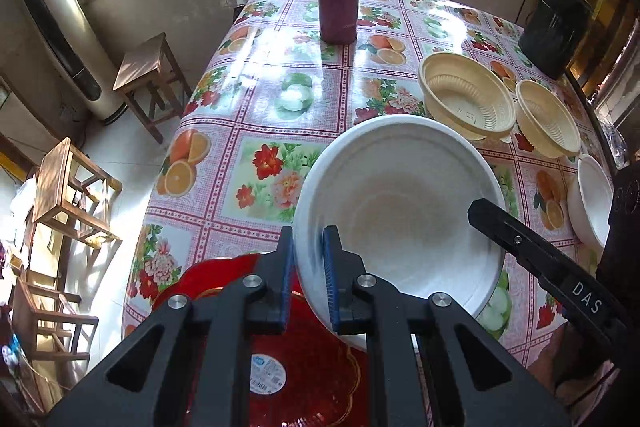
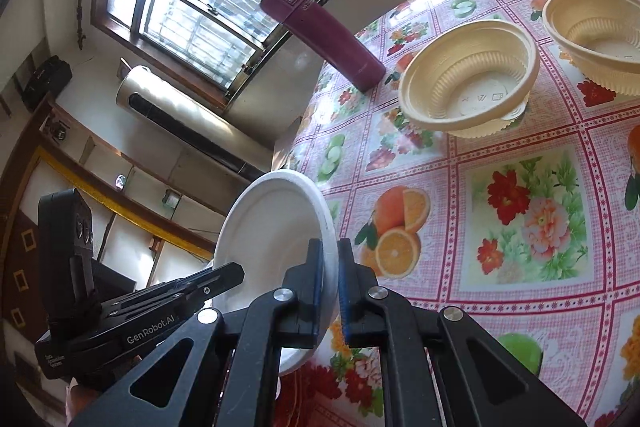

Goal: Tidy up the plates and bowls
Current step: 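Set the white bowl into the stacked red plates and open the left tool, then move the open left tool to the second white bowl beside the kettle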

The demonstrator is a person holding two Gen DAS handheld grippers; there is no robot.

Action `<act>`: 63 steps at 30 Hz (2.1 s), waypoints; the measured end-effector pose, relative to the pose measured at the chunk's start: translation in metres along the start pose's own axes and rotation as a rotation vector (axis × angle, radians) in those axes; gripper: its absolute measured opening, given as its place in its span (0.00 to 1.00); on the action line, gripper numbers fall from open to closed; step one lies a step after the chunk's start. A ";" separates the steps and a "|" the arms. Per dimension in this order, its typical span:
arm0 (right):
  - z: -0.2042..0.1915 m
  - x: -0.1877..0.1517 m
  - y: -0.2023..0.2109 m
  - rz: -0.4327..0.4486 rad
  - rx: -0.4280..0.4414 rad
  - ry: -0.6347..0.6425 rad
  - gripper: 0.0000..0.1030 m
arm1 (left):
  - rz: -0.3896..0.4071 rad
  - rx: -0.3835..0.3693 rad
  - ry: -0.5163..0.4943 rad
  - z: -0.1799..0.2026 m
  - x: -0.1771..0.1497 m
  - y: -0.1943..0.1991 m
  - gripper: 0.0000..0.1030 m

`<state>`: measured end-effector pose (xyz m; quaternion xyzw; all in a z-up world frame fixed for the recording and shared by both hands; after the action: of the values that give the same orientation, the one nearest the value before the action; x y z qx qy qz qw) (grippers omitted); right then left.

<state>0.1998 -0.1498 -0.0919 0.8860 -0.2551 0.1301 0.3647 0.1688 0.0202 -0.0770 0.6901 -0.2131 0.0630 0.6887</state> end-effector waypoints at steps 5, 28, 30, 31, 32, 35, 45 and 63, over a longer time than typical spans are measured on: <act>-0.043 -0.032 -0.004 -0.042 0.025 0.078 0.07 | 0.021 0.030 0.012 -0.033 -0.036 0.023 0.12; -0.097 -0.146 -0.058 -0.102 -0.347 0.589 0.35 | -0.036 0.213 0.092 -0.096 -0.132 -0.010 0.28; -0.103 -0.144 -0.045 -0.054 -0.346 0.613 0.52 | 0.007 0.250 0.097 -0.100 -0.132 0.002 0.43; -0.107 -0.141 -0.037 -0.026 -0.332 0.618 0.53 | 0.032 0.272 0.097 -0.102 -0.132 0.009 0.56; -0.109 -0.136 -0.029 0.000 -0.313 0.618 0.56 | 0.059 0.299 0.094 -0.103 -0.131 0.017 0.63; -0.111 -0.121 0.001 0.088 -0.258 0.606 0.63 | 0.148 0.388 0.081 -0.104 -0.130 0.041 0.64; -0.036 -0.074 0.100 0.317 -0.315 0.483 0.71 | 0.426 0.294 0.024 -0.031 -0.098 0.116 0.81; 0.176 -0.013 0.294 0.491 -0.619 0.143 0.79 | 0.086 -0.089 -0.271 0.219 -0.060 0.025 0.81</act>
<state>0.0362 -0.4477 -0.0501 0.6356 -0.4602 0.1918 0.5895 0.0600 -0.1807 -0.0865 0.6515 -0.3361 -0.0106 0.6801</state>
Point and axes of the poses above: each gripper's, at about its wrist camera, not at the fingertips, and y roughly against the way its jaws point, z to its right, x to its top, the point moved 8 cm from there along -y, roughly the way its jaws point, and after that the axes turned 6 degrees about -z, right-handed, at the moved point
